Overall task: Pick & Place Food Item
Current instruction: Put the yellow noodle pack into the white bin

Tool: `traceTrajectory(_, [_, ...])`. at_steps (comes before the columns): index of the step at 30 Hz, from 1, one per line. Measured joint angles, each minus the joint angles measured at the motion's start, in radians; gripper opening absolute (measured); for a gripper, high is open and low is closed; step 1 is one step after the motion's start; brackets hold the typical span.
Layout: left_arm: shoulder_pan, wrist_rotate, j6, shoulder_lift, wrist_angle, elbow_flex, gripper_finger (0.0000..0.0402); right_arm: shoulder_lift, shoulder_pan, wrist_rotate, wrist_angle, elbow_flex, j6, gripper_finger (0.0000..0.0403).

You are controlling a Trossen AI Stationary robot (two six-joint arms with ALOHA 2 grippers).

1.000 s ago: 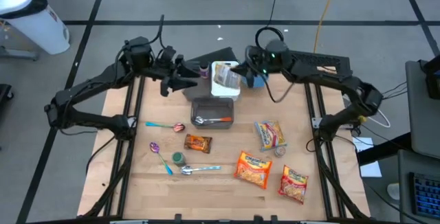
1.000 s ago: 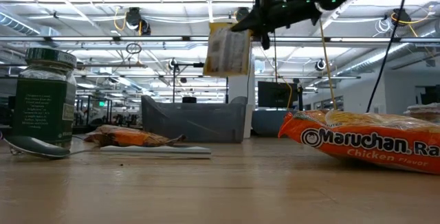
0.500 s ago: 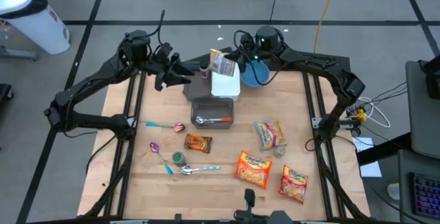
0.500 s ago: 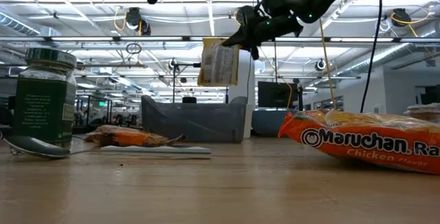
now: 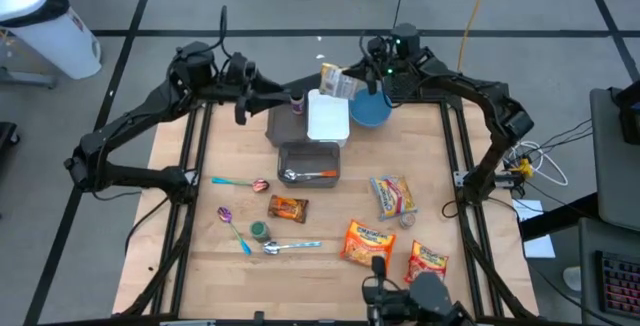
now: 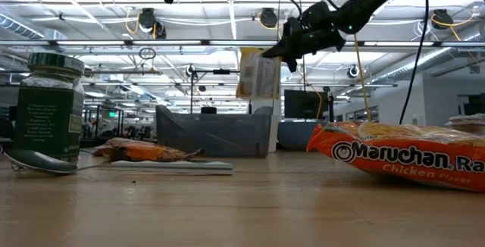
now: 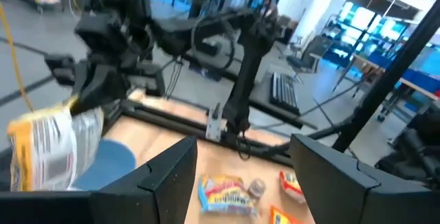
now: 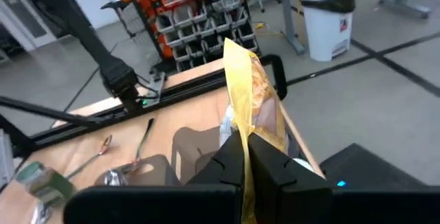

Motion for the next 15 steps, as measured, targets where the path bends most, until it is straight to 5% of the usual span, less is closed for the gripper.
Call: traceTrajectory(15, [0.0, -0.096, -0.055, 0.0, 0.058, 0.0, 0.0241, 0.152, -0.01, -0.135, 0.058, 0.114, 0.004, 0.0])
